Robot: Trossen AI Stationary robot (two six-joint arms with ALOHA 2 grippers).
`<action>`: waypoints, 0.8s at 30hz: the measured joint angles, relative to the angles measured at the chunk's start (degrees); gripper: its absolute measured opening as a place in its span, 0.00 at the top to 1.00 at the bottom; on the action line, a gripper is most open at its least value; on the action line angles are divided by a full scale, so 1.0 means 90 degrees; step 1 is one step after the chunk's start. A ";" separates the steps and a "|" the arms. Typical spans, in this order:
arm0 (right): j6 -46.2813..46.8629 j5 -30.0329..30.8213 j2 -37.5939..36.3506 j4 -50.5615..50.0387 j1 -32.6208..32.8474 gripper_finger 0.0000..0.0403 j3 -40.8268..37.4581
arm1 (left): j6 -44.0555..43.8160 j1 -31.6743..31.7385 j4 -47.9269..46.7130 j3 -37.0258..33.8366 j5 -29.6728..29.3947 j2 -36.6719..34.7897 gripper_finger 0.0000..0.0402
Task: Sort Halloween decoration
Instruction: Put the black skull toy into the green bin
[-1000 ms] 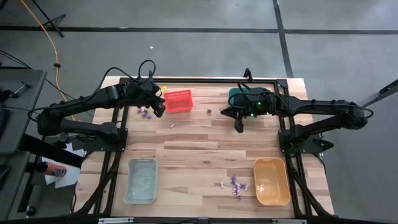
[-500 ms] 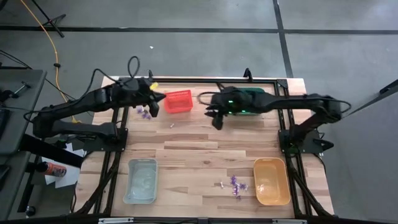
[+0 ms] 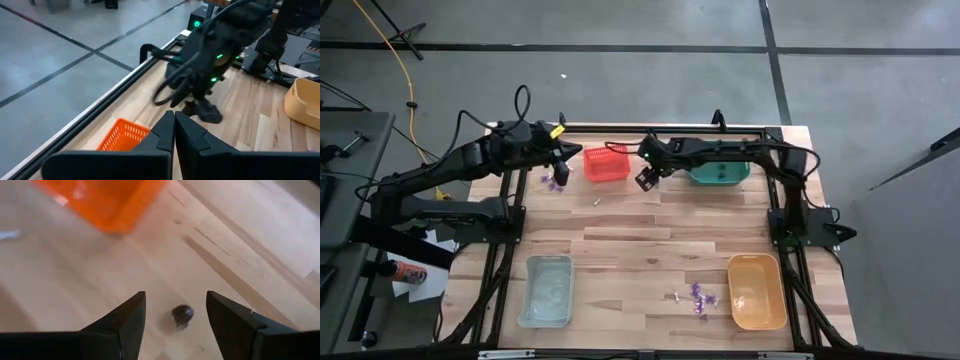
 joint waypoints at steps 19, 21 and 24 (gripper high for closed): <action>0.0953 0.0143 0.0406 -0.0602 -0.0118 0.49 0.0091 | -0.0648 0.0000 -0.0030 -0.0002 -0.0021 0.0029 1.00; 0.0952 0.0151 0.0406 -0.0556 -0.0092 0.49 0.0091 | -0.0684 0.0000 -0.0027 -0.0002 -0.0022 0.0026 1.00; 0.0954 0.0151 0.0459 -0.0513 -0.0083 0.49 0.0091 | -0.0690 0.0000 -0.0028 -0.0002 -0.0022 0.0026 1.00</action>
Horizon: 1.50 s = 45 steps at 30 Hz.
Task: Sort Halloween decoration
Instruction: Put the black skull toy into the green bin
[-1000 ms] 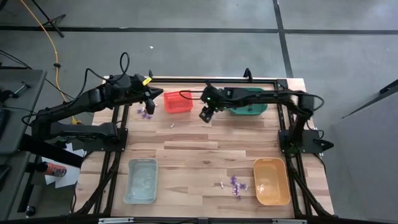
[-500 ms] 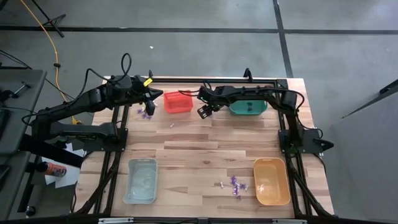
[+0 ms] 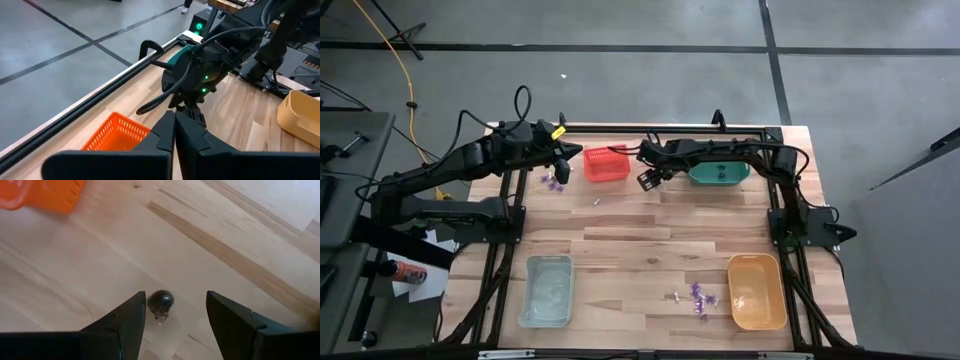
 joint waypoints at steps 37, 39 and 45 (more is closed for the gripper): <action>-0.0171 -0.0202 0.0308 0.0006 0.0085 0.86 -0.0007 | 0.0015 0.0000 -0.0019 0.0000 -0.0007 -0.0002 1.00; -0.0182 -0.0244 0.0295 -0.0007 0.0085 0.86 -0.0007 | 0.0015 0.0000 -0.0019 0.0000 -0.0007 -0.0002 1.00; -0.0555 -0.0330 0.0041 -0.0034 0.0102 0.86 -0.0032 | 0.0015 0.0000 -0.0022 0.0000 -0.0007 -0.0002 1.00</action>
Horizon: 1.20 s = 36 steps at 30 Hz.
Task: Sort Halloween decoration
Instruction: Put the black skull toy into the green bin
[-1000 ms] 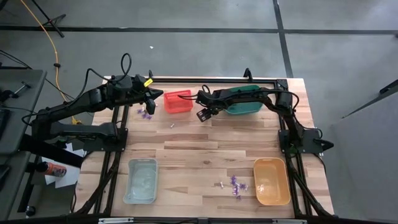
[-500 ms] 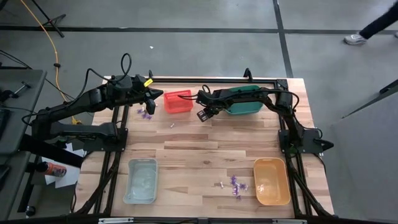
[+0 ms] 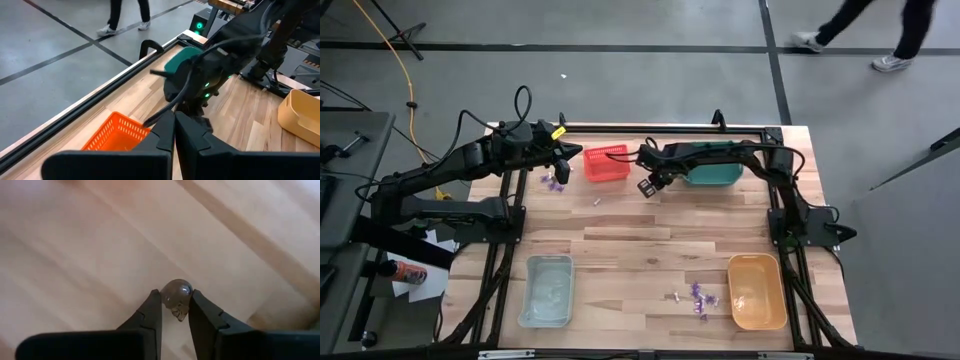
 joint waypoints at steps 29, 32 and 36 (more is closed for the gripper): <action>-0.2754 -0.1310 -0.4735 0.0941 -0.0367 0.86 -0.1459 | 0.0490 -0.0021 0.0015 -0.0002 0.0050 0.0000 1.00; -0.2393 -0.1509 -0.5532 0.2000 -0.0363 0.86 -0.2604 | 0.0920 -0.0022 0.0012 -0.0002 0.0214 0.0000 1.00; -0.1921 -0.1814 -0.6437 0.4239 -0.0352 0.86 -0.3937 | 0.1107 -0.0022 0.0012 -0.0002 0.0253 0.0002 1.00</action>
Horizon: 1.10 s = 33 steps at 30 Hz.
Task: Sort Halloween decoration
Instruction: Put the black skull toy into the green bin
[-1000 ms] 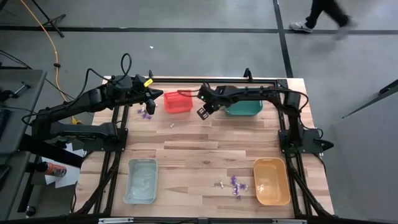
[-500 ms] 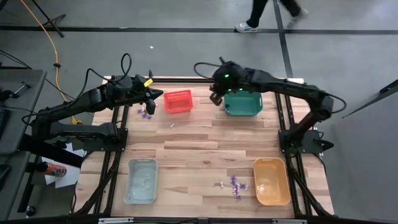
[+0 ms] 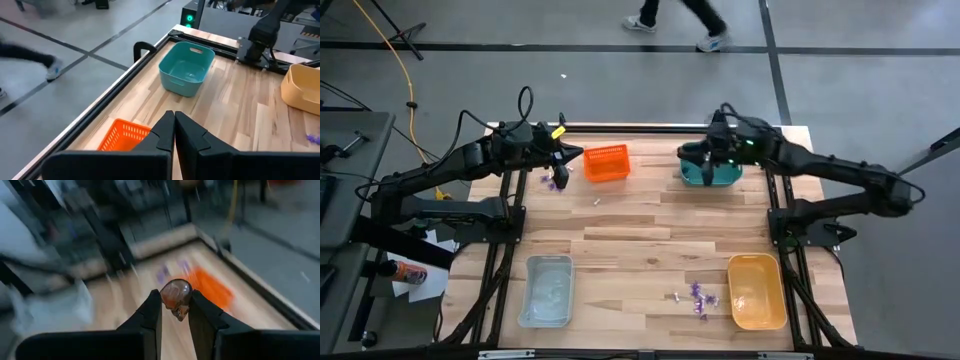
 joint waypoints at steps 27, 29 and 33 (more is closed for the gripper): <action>0.1818 0.1558 -0.0576 0.0293 -0.0608 0.86 -0.1105 | 0.0002 0.0005 0.0097 0.0000 0.0007 -0.0002 1.00; 0.2643 0.1658 -0.0466 -0.0591 -0.0914 0.86 -0.1105 | 0.0004 0.0005 0.0097 0.0000 0.0010 0.0000 1.00; 0.3235 0.1677 -0.0090 -0.2222 -0.1346 0.86 -0.1110 | 0.0006 0.0005 0.0095 0.0000 0.0012 -0.0002 1.00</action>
